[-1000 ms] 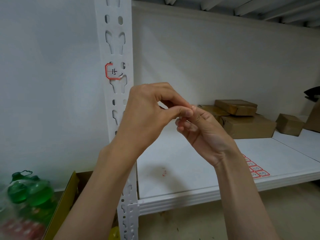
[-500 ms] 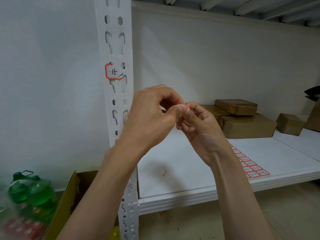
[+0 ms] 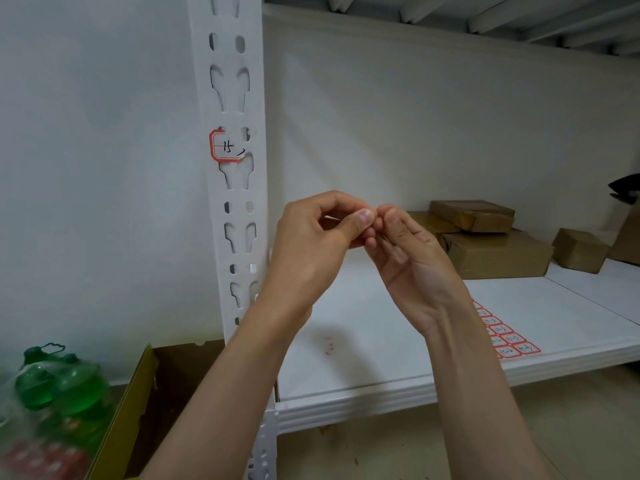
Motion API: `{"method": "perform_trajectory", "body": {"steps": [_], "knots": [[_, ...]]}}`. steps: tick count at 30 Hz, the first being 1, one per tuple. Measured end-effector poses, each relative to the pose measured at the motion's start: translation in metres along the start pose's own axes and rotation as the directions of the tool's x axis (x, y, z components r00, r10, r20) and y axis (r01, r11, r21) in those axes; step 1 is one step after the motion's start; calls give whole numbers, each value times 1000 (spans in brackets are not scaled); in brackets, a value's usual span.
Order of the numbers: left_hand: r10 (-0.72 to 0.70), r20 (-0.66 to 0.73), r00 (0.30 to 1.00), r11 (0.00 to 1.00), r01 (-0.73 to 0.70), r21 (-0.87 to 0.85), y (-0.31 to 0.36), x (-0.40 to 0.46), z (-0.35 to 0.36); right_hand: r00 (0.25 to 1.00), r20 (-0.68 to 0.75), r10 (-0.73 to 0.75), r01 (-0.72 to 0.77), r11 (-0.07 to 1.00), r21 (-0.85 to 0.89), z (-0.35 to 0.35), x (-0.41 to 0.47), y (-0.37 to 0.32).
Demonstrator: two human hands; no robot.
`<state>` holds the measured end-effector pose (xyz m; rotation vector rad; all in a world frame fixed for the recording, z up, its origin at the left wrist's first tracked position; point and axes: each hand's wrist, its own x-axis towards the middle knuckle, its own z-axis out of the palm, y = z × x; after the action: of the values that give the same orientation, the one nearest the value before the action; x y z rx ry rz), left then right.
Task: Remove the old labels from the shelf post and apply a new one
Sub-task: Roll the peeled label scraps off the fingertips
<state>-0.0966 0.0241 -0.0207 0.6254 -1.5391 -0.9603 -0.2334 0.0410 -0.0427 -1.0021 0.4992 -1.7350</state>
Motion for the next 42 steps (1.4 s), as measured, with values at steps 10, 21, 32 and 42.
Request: {"method": "perform_trajectory", "body": {"steps": [10, 21, 32, 42], "knots": [[-79, -41, 996, 992, 75, -104, -8, 1, 1, 999, 11, -33, 34, 994, -106, -1, -1, -1], [-143, 20, 989, 986, 144, -79, -12, 4, 0, 994, 30, -105, 109, 960, -258, -1, 0, 2], [-326, 248, 912, 862, 395, -319, -11, 1, 5, 987, 111, -113, 133, 972, -193, -8, 0, 1], [-402, 311, 861, 783, 499, -371, -16, 3, 1, 982, 153, -114, 150, 956, -251, -7, -3, -3]]}}
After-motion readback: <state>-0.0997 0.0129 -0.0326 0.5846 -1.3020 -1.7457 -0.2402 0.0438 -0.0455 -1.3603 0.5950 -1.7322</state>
